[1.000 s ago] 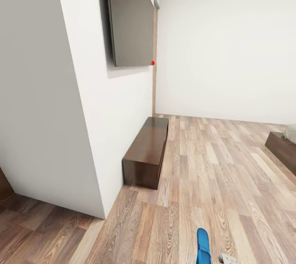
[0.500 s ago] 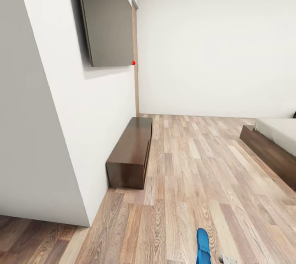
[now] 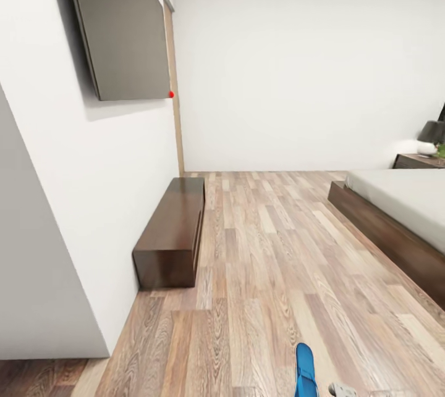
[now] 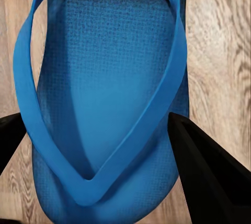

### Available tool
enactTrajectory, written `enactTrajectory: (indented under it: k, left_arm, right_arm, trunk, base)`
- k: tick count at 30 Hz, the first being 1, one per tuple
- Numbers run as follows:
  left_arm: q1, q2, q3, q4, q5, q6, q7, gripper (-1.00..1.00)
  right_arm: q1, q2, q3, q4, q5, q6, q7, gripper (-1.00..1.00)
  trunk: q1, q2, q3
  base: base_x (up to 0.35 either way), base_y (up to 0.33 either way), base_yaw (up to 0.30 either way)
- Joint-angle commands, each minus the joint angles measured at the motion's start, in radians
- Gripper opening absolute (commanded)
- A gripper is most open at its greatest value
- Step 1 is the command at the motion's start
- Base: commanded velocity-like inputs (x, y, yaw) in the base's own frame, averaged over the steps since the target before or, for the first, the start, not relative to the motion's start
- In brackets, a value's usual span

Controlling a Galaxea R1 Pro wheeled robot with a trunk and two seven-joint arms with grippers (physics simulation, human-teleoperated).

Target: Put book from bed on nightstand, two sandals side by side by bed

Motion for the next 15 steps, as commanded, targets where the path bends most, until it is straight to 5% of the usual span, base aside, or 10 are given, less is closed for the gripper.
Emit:
enactTrajectory:
  k: [1,15]
  left_arm:
    - [0.000,0.001,-0.002,0.001,0.005,-0.003,-0.003,1.00]
    - [0.000,0.001,-0.002,0.001,0.005,-0.006,-0.003,1.00]
  right_arm:
    - [-0.001,0.000,-0.002,0.000,-0.011,0.006,0.003,-1.00]
    - [-0.001,0.000,-0.002,0.000,-0.008,0.005,0.002,-1.00]
  trunk:
    - [0.000,0.000,-0.001]
    - [0.000,0.000,-0.001]
  base:
    - [0.000,0.000,-0.286]
    - [0.000,0.000,-0.298]
